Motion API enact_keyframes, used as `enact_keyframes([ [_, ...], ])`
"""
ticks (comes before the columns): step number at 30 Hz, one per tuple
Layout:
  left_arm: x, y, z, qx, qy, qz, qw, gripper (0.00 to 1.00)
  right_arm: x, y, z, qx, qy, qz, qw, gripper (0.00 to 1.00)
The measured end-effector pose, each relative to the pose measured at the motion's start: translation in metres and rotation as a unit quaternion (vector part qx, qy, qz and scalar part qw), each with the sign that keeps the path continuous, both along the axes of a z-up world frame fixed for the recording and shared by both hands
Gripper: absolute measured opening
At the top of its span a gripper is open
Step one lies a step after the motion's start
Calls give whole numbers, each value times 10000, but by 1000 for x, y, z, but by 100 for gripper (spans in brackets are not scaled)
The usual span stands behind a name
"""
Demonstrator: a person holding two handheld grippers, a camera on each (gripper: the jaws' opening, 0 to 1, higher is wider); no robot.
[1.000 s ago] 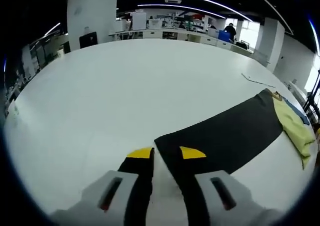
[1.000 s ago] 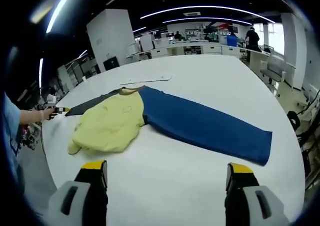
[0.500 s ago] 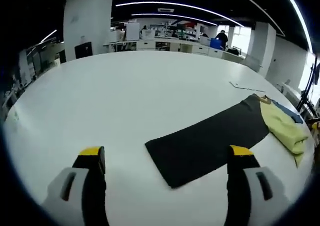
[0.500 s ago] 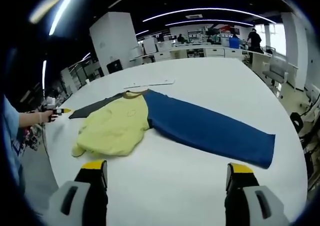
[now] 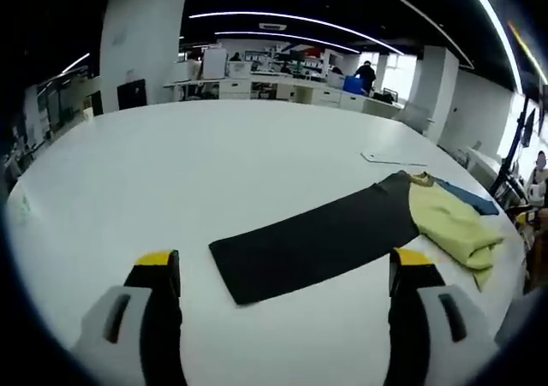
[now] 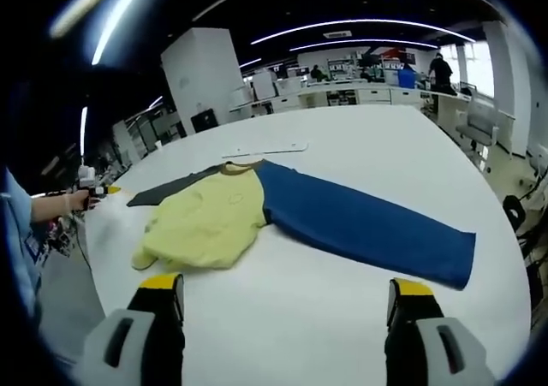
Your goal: Fold the garment on the visible template until the final outline fits inside the template.
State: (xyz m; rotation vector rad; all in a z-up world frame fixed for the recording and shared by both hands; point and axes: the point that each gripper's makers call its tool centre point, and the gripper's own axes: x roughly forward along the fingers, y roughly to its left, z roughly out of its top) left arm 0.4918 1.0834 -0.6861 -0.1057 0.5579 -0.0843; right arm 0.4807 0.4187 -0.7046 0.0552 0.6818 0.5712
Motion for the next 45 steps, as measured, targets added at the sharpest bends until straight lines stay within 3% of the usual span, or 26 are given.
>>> enact_keyframes([
  [4,-12,-27,9,-58,-114,-220,9997,99,-5,-1,1,79,-34,27,10000,100],
  [12,-35,-73,10,-304,-117,-492,9983,99,-12,2,7,98,-91,190,9997,100],
  [21,-45,-124,20,-570,-332,-775,9948,96,-10,14,17,69,-188,409,9990,100],
  [27,-54,-152,15,-633,-268,-1027,9923,92,-12,20,19,-145,-282,607,9976,99],
  [30,-61,-175,8,-822,-155,-1277,9883,92,-15,23,21,-515,-488,911,9933,96],
  [33,-66,-194,2,-841,-95,-1485,9853,90,-18,33,21,-518,-459,1049,9921,96],
  [40,-83,-262,-15,-1347,191,-2132,9675,69,-16,42,17,-603,-432,1213,9898,96],
  [45,-94,-299,-32,-1299,429,-2533,9577,56,-13,46,20,-780,-562,1385,9857,94],
])
